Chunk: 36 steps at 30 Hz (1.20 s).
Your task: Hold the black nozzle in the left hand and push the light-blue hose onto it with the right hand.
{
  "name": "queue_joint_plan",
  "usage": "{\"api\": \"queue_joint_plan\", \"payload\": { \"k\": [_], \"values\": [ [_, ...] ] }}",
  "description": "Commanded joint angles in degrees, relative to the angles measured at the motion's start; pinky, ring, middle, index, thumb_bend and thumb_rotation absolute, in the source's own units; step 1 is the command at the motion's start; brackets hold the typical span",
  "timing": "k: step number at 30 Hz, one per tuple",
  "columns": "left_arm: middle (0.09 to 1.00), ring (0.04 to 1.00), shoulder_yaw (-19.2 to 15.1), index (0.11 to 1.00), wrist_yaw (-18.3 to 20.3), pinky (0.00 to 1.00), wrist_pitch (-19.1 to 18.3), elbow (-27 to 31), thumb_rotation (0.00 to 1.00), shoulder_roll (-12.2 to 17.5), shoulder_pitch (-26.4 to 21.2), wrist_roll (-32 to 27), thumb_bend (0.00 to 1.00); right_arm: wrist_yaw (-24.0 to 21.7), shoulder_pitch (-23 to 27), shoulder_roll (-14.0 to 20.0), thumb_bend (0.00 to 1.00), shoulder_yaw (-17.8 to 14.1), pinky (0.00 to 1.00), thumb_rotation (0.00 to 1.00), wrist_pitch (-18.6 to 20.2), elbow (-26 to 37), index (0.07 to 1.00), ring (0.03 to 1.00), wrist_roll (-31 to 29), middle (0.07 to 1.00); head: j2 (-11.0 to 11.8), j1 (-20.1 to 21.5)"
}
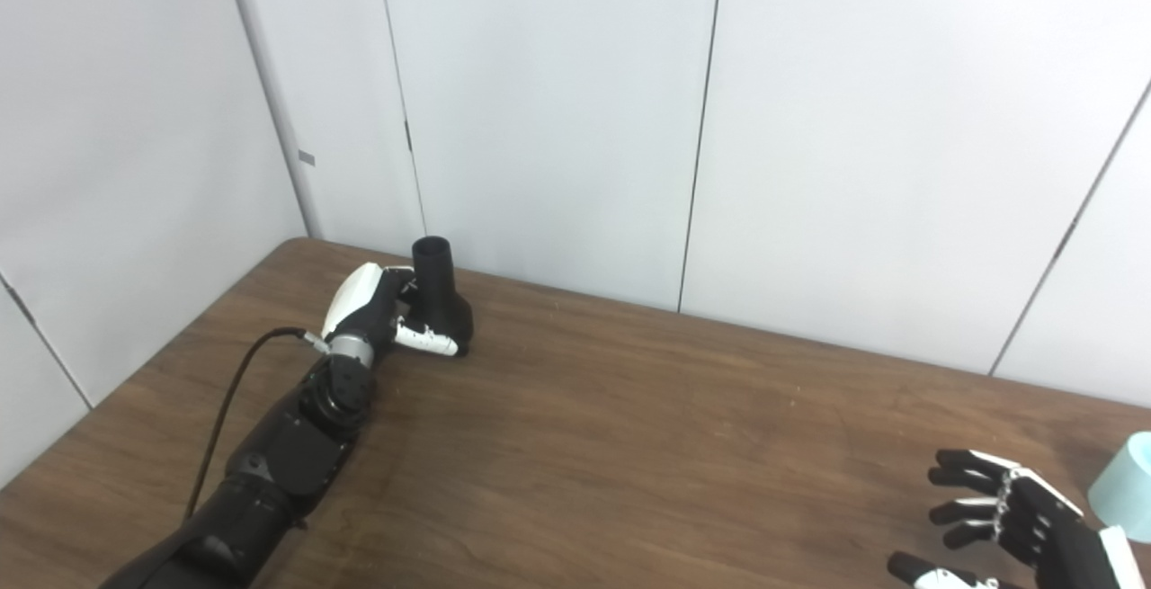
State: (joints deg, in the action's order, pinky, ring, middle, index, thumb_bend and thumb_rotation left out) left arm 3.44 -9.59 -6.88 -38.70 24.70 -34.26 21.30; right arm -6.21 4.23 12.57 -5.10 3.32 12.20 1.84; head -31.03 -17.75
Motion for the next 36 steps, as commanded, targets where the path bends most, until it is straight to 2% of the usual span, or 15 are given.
{"api": "queue_joint_plan", "payload": {
  "k": [1, 4, 7, 12, 15, 16, 19, 20, 23, 27, 29, 30, 32, 33, 36],
  "values": [
    [0.513, 0.612, 1.8, 0.469, 2.5, 0.81, 1.4, -2.5, 0.0, -2.7, 0.4, -1.1, 0.52, 0.6, 1.3, 0.2, 0.64, -0.5, 0.43, 0.06, -0.3, 2.7, 0.656, 0.531, -0.6, 0.657, 0.0, 0.0],
    [0.499, 0.597, 1.9, 0.48, 1.4, 0.74, 2.6, -4.0, 0.0, -3.1, 0.3, -0.8, 0.52, 0.7, 1.5, 0.2, 0.64, -0.6, 0.43, 0.07, 0.0, 2.9, 0.654, 0.53, -0.6, 0.655, 0.0, 0.1],
    [0.491, 0.577, 2.6, 0.486, 0.6, 0.6, 3.7, -4.8, 0.0, -3.3, 0.3, -0.2, 0.52, 0.8, 1.7, -0.1, 0.64, -0.5, 0.43, 0.07, 0.1, 2.9, 0.653, 0.528, -0.6, 0.652, -0.1, 0.9],
    [0.488, 0.575, 4.2, 0.488, 0.9, 0.59, 5.4, -3.7, 0.0, -3.4, 1.6, 0.4, 0.53, 1.3, 2.1, -0.5, 0.64, 0.0, 0.43, 0.1, 0.0, 2.9, 0.649, 0.532, 1.3, 0.651, -0.2, 3.3],
    [0.46, 0.525, 6.0, 0.5, 1.7, 0.52, 6.3, -0.9, 0.0, -3.8, 3.5, 1.0, 0.53, 1.5, 2.5, -0.8, 0.64, 0.2, 0.44, 0.09, -0.6, 2.1, 0.648, 0.535, 2.0, 0.651, -0.3, 5.3],
    [0.452, 0.523, 6.8, 0.503, 2.1, 0.53, 6.5, 0.5, 0.0, -3.8, 4.2, 1.3, 0.53, 1.5, 2.6, -1.0, 0.64, 0.2, 0.44, 0.09, -0.1, 2.2, 0.647, 0.535, 2.0, 0.651, -0.3, 5.7],
    [0.46, 0.542, 9.3, 0.5, 4.1, 0.59, 8.2, 3.8, 0.0, -3.9, 5.9, 1.4, 0.53, 1.6, 2.7, -2.1, 0.64, 0.4, 0.45, 0.09, 4.7, 4.5, 0.644, 0.537, 2.4, 0.648, -0.5, 7.6],
    [0.466, 0.562, 10.1, 0.498, 4.8, 0.67, 9.0, 4.5, 0.0, -3.9, 6.3, 1.2, 0.53, 1.6, 2.8, -2.3, 0.64, 0.5, 0.45, 0.1, 5.7, 4.9, 0.642, 0.538, 2.5, 0.646, -0.5, 7.6],
    [0.474, 0.586, 12.5, 0.493, 6.8, 0.77, 10.8, 6.5, 0.0, -4.2, 7.1, 0.9, 0.53, 1.8, 3.0, -2.9, 0.63, 0.9, 0.45, 0.09, 5.0, 4.7, 0.64, 0.535, 2.4, 0.644, -0.7, 8.4],
    [0.471, 0.59, 14.9, 0.493, 9.5, 0.82, 10.7, 11.3, 0.0, -4.6, 8.5, -0.3, 0.53, 2.4, 3.6, -3.7, 0.61, 1.7, 0.44, 0.09, 3.4, 4.2, 0.639, 0.532, 3.7, 0.644, -1.4, 11.4],
    [0.455, 0.59, 15.4, 0.498, 10.5, 0.85, 10.5, 12.9, 0.0, -4.8, 8.9, -0.8, 0.53, 2.8, 3.8, -3.9, 0.6, 1.9, 0.43, 0.09, 3.3, 4.2, 0.64, 0.529, 4.4, 0.645, -1.4, 11.4],
    [0.453, 0.59, 16.6, 0.498, 11.8, 0.85, 10.7, 15.3, 0.0, -5.5, 9.5, -1.1, 0.53, 3.1, 4.0, -4.3, 0.6, 2.1, 0.43, 0.09, 3.4, 4.6, 0.64, 0.529, 4.9, 0.645, -1.9, 13.7],
    [0.465, 0.589, 18.1, 0.495, 13.2, 0.91, 10.7, 18.1, 0.0, -6.3, 10.3, -1.5, 0.53, 3.5, 4.3, -4.6, 0.59, 2.4, 0.41, 0.06, 3.6, 5.1, 0.638, 0.516, 5.3, 0.644, -1.9, 13.7],
    [0.466, 0.588, 19.5, 0.494, 14.3, 0.91, 10.8, 19.9, 0.0, -6.8, 10.8, -1.5, 0.53, 3.9, 4.4, -4.9, 0.59, 2.6, 0.41, 0.06, 3.8, 5.5, 0.638, 0.514, 6.0, 0.643, -2.5, 15.3],
    [0.489, 0.585, 22.1, 0.484, 16.3, 0.94, 10.9, 22.8, 0.0, -7.9, 11.6, -1.4, 0.53, 4.6, 4.7, -5.4, 0.58, 3.3, 0.4, 0.06, 4.3, 6.3, 0.635, 0.514, 7.8, 0.641, -2.9, 16.3]
  ]
}}
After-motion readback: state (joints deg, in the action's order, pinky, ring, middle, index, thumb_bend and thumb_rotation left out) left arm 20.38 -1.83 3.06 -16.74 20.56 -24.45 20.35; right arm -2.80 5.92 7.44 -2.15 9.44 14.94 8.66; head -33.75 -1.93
